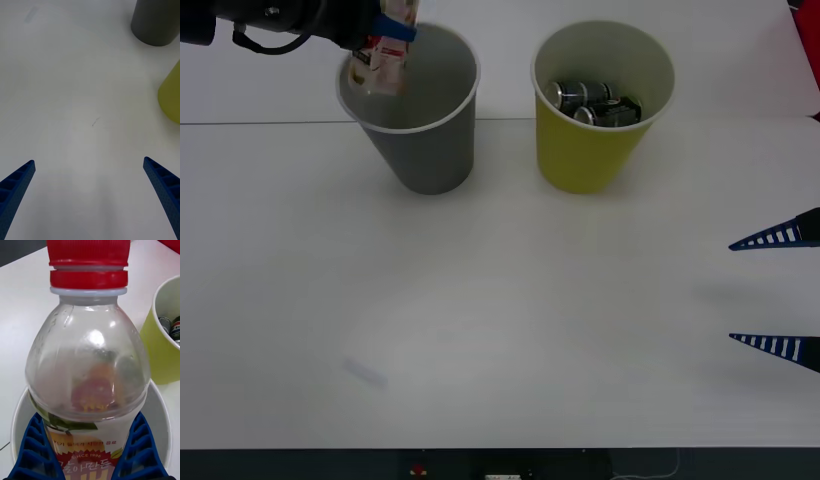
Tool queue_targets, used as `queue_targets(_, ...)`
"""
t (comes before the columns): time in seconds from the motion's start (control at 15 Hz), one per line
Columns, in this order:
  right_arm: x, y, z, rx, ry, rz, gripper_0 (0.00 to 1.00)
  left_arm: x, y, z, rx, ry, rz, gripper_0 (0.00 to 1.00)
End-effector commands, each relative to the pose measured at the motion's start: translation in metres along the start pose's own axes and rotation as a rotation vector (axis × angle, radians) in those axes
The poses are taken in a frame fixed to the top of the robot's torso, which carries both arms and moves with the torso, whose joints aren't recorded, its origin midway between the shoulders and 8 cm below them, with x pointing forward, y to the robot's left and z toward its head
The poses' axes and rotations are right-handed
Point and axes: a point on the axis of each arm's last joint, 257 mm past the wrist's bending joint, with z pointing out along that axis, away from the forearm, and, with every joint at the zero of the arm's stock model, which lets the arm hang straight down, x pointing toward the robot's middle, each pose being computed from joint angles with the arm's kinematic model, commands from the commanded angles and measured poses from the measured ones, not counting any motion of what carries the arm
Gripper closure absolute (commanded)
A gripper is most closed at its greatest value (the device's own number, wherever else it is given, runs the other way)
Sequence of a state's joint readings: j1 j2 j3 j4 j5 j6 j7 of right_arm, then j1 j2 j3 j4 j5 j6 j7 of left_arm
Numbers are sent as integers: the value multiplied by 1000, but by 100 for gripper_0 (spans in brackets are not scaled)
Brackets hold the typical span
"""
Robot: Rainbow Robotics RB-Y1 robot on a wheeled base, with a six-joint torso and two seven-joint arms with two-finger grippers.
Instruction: Put the can into the green bin and the plastic bottle into the gray bin
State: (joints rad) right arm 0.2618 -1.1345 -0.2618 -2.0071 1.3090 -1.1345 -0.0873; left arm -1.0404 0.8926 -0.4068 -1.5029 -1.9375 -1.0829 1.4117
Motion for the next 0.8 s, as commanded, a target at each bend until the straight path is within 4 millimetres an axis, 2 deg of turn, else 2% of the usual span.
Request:
queue_targets(0.07, 0, 0, 0, 0, 0, 0, 0, 6, -2, 4, 3, 18, 7, 100)
queue_targets(0.13, 0, 0, 0, 0, 0, 0, 0, 7, -4, 4, 6, 20, 6, 76)
queue_targets(0.2, 0, 0, 0, 0, 0, 0, 0, 7, -4, 4, 9, 20, 5, 28)
queue_targets(0.27, 0, 0, 0, 0, 0, 0, 0, 6, -5, 4, 13, 19, 10, 5)
queue_targets(0.33, 0, 0, 0, 0, 0, 0, 0, 6, -6, 4, 17, 19, 19, 0)
queue_targets(0.53, 0, 0, 0, 0, 0, 0, 0, -3, -13, 0, 35, -8, 64, 0)
queue_targets(0.67, 0, 0, 0, 0, 0, 0, 0, -12, -16, -13, 86, -67, 72, 0)
queue_targets(0.8, 0, 0, 0, 0, 0, 0, 0, -13, -25, -23, 153, -127, 71, 0)
